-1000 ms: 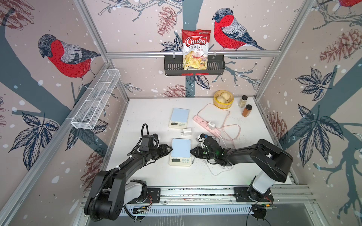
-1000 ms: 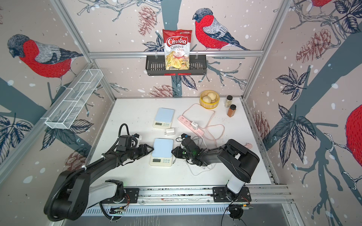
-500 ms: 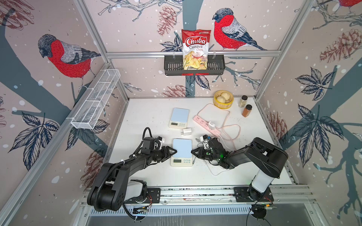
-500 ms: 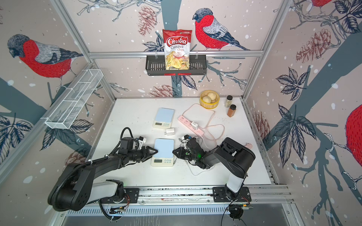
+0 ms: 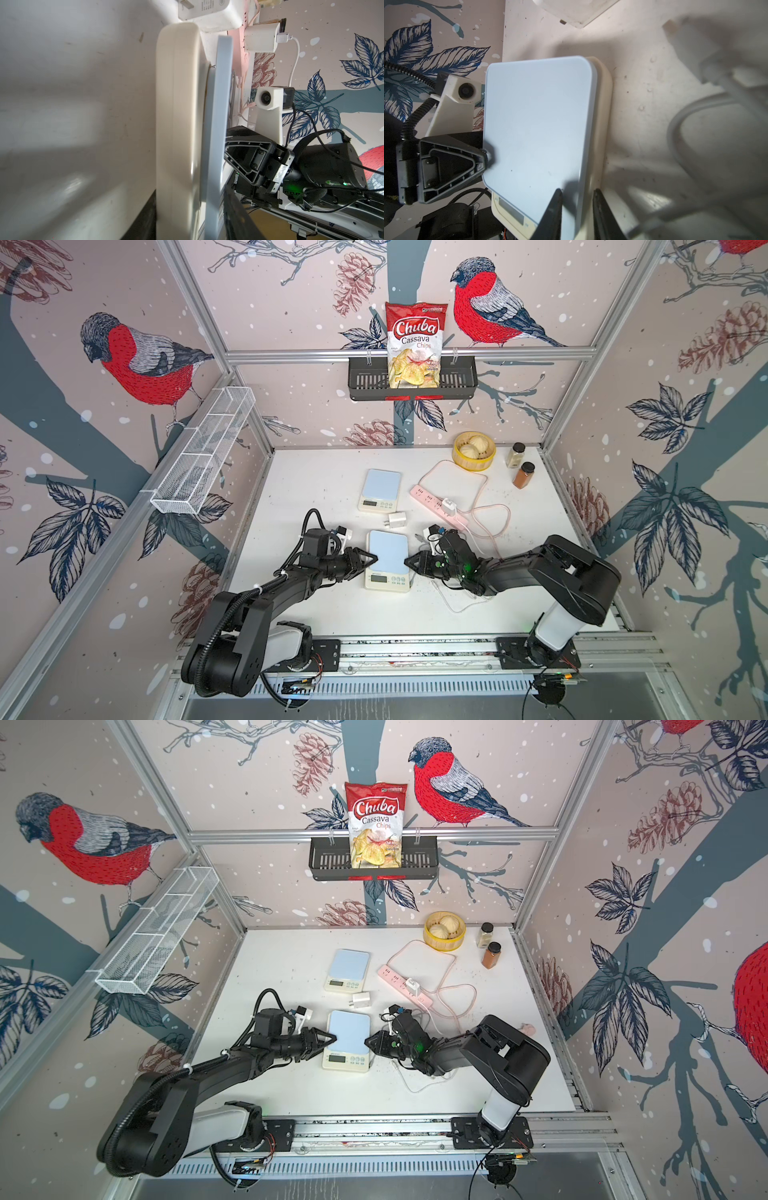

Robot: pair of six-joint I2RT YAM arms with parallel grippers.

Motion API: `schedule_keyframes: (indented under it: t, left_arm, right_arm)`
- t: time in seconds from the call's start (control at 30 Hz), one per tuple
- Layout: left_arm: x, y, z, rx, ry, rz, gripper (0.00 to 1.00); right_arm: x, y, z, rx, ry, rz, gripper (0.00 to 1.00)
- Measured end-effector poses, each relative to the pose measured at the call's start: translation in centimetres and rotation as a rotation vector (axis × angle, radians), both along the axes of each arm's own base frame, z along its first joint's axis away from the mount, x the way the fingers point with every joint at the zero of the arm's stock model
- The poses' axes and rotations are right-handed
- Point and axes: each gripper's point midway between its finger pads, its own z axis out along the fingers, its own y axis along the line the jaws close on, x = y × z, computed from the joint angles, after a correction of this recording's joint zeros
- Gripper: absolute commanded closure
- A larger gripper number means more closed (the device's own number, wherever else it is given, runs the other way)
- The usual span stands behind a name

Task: Charge the electronic scale
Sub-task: Pick up the electronic scale at the center of the board.

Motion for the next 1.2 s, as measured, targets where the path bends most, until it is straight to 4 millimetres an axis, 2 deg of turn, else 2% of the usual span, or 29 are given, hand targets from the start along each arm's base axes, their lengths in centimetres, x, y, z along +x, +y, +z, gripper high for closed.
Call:
schedule_keyframes:
  t: [0.2, 0.4, 0.47, 0.6, 0.7, 0.8, 1.0, 1.1, 1.2]
  left_arm:
    - [0.3, -0.2, 0.4, 0.011, -0.018, -0.019, 0.67]
    - [0.5, -0.2, 1.1, 0.029, -0.059, -0.038, 0.78]
    - [0.5, -0.2, 1.3, 0.041, -0.065, -0.041, 0.80]
    - [1.1, 0.4, 2.3, 0.073, -0.097, -0.027, 0.83]
    - [1.9, 1.1, 3.6, 0.091, -0.140, -0.006, 0.85]
    - [2.7, 1.5, 5.2, 0.112, -0.190, 0.006, 0.85]
    - [3.6, 1.9, 7.8, 0.156, -0.283, -0.002, 0.87]
    - [3.4, 2.1, 8.1, 0.171, -0.300, -0.007, 0.88]
    - [3.2, 2.2, 8.1, 0.186, -0.309, -0.011, 0.88]
  right_arm:
    - [-0.3, 0.3, 0.5, -0.034, -0.002, 0.019, 0.67]
    - [0.3, 0.7, 2.6, -0.096, -0.079, 0.033, 0.61]
    - [0.4, 1.3, 4.7, -0.087, -0.138, 0.051, 0.58]
    - [0.0, 2.2, 10.3, -0.070, -0.310, 0.077, 0.56]
    - [-1.6, 1.3, 12.2, -0.108, -0.398, 0.079, 0.56]
    - [-3.4, -0.9, 11.4, -0.184, -0.419, 0.067, 0.57]
    - [-7.2, -6.2, 4.0, -0.448, -0.330, 0.077, 0.61]
    - [-8.3, -7.0, 2.3, -0.516, -0.308, 0.090, 0.63]
    - [-8.5, -7.6, 0.6, -0.587, -0.289, 0.090, 0.68]
